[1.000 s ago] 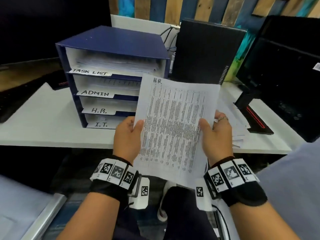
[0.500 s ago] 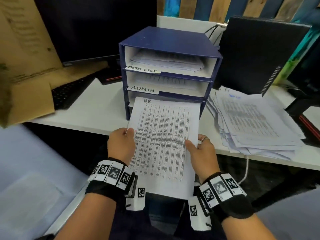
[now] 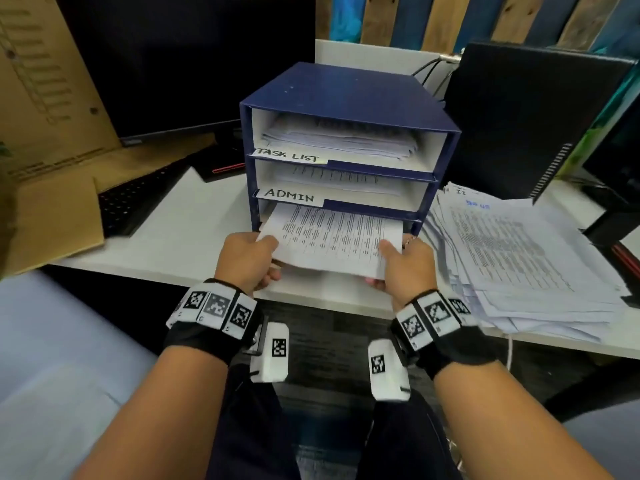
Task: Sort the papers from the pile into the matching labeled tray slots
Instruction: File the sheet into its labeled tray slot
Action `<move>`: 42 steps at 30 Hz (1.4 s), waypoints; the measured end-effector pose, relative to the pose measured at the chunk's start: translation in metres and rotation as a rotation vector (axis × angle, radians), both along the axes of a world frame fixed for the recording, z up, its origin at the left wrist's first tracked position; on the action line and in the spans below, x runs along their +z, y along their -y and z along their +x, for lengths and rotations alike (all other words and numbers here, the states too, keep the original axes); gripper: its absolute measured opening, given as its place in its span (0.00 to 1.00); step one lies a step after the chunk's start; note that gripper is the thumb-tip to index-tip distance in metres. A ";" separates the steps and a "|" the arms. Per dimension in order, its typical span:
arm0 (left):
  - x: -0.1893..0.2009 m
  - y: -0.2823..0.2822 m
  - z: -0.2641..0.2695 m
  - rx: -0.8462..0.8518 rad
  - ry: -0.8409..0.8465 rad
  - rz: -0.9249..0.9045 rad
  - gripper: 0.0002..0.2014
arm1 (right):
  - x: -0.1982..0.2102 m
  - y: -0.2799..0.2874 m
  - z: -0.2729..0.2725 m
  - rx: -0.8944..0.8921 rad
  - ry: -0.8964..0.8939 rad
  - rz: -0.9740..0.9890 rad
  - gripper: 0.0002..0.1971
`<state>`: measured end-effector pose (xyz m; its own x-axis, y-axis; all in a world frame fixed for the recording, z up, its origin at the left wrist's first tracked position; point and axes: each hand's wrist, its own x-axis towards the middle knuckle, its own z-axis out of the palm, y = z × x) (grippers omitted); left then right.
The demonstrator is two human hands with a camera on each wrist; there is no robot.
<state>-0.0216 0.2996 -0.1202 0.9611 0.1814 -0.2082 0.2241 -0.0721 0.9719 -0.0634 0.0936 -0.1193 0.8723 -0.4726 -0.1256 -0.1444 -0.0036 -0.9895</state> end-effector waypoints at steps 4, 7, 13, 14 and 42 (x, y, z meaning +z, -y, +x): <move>-0.006 0.013 0.004 0.133 0.092 -0.089 0.09 | 0.011 -0.003 0.017 -0.058 0.006 -0.007 0.10; 0.001 0.028 0.016 0.196 0.125 -0.123 0.09 | 0.003 -0.003 0.004 -0.080 0.048 0.000 0.21; 0.008 0.044 0.040 0.222 0.143 -0.081 0.08 | -0.012 0.001 -0.016 -0.037 0.096 -0.333 0.10; 0.006 0.044 0.038 0.234 0.161 -0.098 0.08 | -0.013 0.001 -0.015 -0.015 0.108 -0.422 0.10; -0.008 0.200 -0.038 -0.596 0.521 0.549 0.13 | 0.009 0.131 -0.024 -0.221 -0.090 -0.928 0.12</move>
